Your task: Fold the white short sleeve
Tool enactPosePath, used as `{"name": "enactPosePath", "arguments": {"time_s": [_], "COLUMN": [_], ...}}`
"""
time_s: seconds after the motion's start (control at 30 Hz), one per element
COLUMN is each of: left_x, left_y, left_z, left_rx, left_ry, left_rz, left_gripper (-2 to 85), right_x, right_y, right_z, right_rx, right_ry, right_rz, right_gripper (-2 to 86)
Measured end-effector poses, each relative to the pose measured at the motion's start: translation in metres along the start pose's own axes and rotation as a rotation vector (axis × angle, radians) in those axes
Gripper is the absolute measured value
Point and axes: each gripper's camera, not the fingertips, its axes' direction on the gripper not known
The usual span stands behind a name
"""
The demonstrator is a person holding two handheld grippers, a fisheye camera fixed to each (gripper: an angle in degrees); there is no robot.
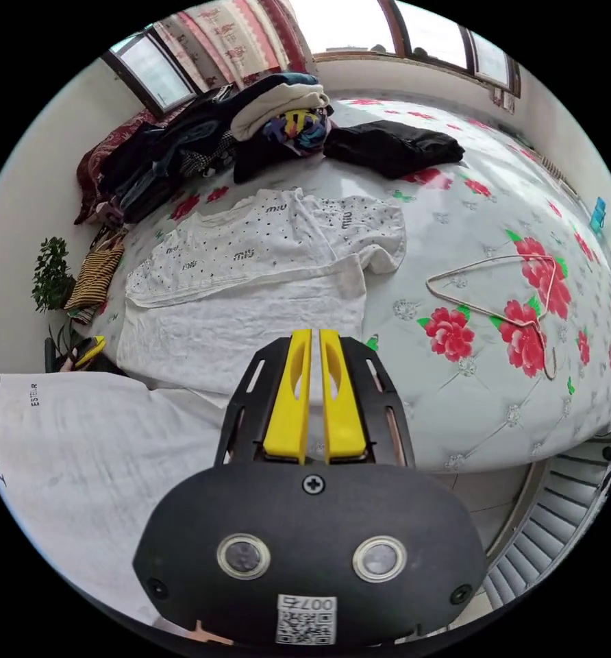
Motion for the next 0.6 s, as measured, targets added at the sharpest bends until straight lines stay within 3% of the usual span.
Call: {"name": "enactPosePath", "arguments": {"time_s": [0.13,0.33,0.47,0.6], "left_x": [-0.003,-0.009,-0.017,-0.031], "left_y": [-0.048,-0.099,-0.113,-0.116], "left_z": [0.009,0.03,0.034,0.028], "left_rx": [0.023,0.018,0.018,0.038], "left_ry": [0.043,-0.025,-0.037,-0.062], "left_rz": [-0.014,-0.016,-0.014,-0.067], "left_gripper": [9.9,12.0,10.8,2.9], "right_x": [-0.085,-0.211,-0.255,-0.286], "right_y": [-0.037,-0.065,-0.066,-0.057], "right_z": [0.06,0.147,0.197,0.257], "right_rx": [-0.097,-0.212,-0.258,-0.332], "right_ry": [-0.109,-0.104,-0.09,-0.064], "right_rz": [-0.274,-0.638,-0.738,-0.822], "right_gripper": [0.6,3.8,5.4,4.6]}}
